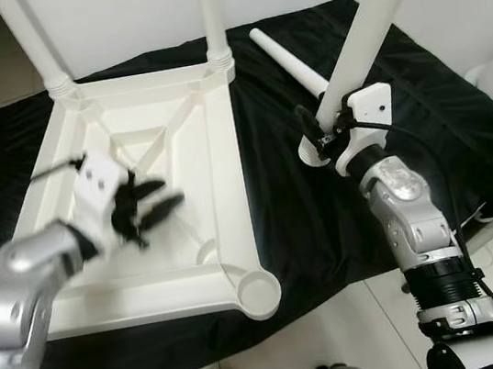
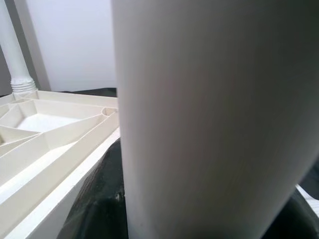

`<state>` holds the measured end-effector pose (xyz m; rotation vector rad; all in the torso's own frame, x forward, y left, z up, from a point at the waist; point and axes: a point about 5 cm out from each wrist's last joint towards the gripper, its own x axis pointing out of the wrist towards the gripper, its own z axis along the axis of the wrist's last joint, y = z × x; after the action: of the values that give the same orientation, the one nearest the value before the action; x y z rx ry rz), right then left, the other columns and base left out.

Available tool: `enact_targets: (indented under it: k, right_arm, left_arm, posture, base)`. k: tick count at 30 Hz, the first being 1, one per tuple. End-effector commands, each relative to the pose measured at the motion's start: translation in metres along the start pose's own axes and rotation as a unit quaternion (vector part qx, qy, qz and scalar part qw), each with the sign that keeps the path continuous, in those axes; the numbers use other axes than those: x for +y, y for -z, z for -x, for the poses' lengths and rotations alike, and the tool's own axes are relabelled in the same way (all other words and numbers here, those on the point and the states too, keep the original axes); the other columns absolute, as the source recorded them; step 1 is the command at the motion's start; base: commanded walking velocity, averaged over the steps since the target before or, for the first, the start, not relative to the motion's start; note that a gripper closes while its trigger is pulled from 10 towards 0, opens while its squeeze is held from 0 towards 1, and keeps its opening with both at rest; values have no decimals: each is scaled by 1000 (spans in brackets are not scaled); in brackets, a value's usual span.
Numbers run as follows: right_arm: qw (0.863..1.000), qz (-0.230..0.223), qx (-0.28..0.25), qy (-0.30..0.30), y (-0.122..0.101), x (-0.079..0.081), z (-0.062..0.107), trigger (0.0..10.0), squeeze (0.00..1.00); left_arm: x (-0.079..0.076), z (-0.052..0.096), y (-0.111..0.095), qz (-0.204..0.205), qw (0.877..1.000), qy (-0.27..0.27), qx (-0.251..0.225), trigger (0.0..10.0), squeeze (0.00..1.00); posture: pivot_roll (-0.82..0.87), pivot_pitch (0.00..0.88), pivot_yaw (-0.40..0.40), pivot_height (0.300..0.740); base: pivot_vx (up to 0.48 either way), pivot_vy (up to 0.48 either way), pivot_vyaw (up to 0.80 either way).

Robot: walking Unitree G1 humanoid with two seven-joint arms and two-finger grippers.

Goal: Building children table

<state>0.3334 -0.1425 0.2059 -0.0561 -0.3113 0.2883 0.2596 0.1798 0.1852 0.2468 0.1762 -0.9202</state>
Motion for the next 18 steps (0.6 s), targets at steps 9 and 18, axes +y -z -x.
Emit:
enact_targets:
  k: [9, 18]
  right_arm:
    - [1000, -4, 0, 10, 2, -7, -2, 10000, 0]
    - [1000, 0, 5, 14, 4, -9, 1, 10000, 0]
  left_arm:
    - [-23, 4, 19, -4, 990, 129, 57, 10000, 0]
    - [-20, 12, 30, -14, 988, 120, 99, 10000, 0]
  posture:
    - [0, 74, -2, 740]
    - [0, 66, -4, 740]
  base:
    - [0, 0, 0]
    - [0, 0, 0]
